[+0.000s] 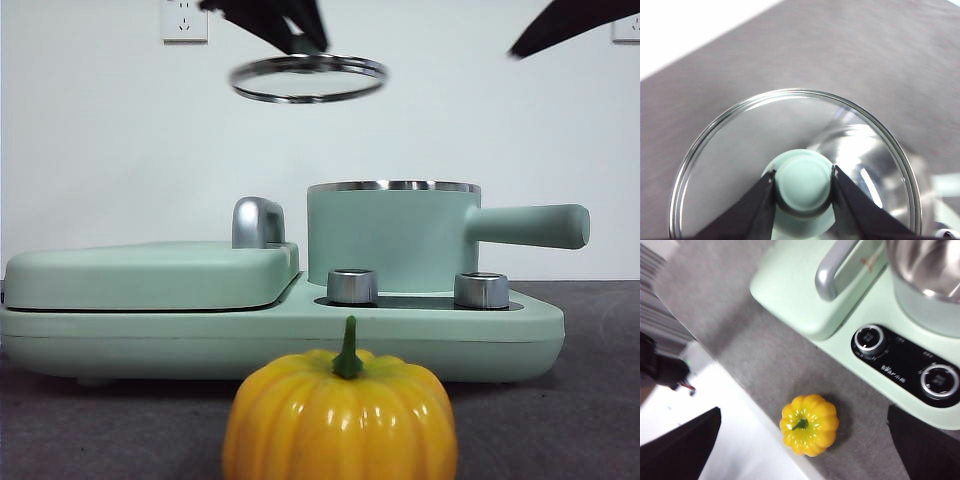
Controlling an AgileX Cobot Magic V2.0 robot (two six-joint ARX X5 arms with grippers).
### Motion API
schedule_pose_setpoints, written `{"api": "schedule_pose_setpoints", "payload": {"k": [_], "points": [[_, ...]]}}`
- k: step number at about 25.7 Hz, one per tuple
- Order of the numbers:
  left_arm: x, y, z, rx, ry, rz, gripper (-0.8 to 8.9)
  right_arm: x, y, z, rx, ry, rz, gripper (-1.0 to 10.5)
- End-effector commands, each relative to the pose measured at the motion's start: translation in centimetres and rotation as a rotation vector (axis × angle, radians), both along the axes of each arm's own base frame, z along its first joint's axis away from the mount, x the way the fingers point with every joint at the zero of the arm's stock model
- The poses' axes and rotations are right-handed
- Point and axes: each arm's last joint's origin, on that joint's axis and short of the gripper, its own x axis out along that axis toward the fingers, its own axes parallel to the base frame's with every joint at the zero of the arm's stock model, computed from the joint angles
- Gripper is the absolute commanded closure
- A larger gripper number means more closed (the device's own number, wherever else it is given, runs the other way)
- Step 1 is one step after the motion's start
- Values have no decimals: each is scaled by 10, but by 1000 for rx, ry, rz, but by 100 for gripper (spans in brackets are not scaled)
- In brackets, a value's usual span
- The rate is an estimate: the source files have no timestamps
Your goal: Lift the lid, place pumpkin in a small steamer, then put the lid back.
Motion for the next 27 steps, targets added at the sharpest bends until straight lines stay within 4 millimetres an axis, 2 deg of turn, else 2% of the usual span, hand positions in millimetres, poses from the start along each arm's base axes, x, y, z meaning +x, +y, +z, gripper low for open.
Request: {"api": "schedule_pose_setpoints", "payload": {"k": [1,5,11,17,27], "points": [[0,22,23,-37,-75,45,806,2,30,-6,-64,36,13,406],[8,62,31,-44,-92,153,806,-4,74,-38,-227,94,74,405],[16,88,30,-37,-76,230,806,-13,106,-69,-382,101,129,392],[19,98,30,-38,-75,261,806,-12,124,-97,-483,149,159,363],[19,98,30,-38,-75,261,806,-5,141,-141,-598,256,181,353]]}}
